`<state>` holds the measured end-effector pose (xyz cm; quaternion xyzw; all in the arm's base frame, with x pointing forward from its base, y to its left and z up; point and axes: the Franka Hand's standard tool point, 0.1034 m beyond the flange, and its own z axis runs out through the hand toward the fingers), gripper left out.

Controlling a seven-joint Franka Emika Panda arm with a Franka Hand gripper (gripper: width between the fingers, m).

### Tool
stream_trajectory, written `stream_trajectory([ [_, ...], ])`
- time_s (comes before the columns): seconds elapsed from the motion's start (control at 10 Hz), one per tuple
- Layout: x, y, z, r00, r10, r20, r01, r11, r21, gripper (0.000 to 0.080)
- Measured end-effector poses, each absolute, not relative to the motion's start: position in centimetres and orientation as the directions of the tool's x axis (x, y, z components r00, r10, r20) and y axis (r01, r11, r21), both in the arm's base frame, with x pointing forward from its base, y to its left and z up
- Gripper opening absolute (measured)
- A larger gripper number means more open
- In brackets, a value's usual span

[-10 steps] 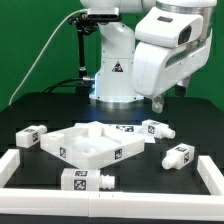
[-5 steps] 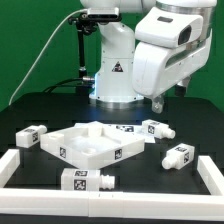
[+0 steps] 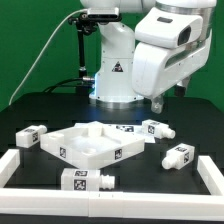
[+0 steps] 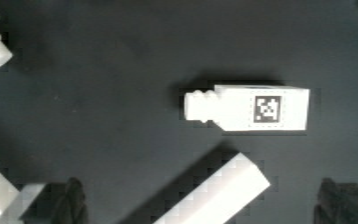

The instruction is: Assemble one leg

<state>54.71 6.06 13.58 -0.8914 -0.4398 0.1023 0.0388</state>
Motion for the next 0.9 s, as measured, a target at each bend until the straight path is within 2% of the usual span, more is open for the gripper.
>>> stream_trajectory([
  [0.2,53.6,6.0,12.3,0.643,0.747,-0.167,0.731,-0.664,-0.158,0.0650],
  [0.4,51.9,6.8,9.9,0.697,0.704,-0.134,0.694,-0.710,-0.121,0.0650],
  [0.5,51.3,6.8,9.3,0.696,0.706,-0.127,0.697,-0.708,-0.117,0.0650],
  [0.9,51.4,6.7,9.2,0.717,0.685,-0.128,0.676,-0.728,-0.114,0.0650],
])
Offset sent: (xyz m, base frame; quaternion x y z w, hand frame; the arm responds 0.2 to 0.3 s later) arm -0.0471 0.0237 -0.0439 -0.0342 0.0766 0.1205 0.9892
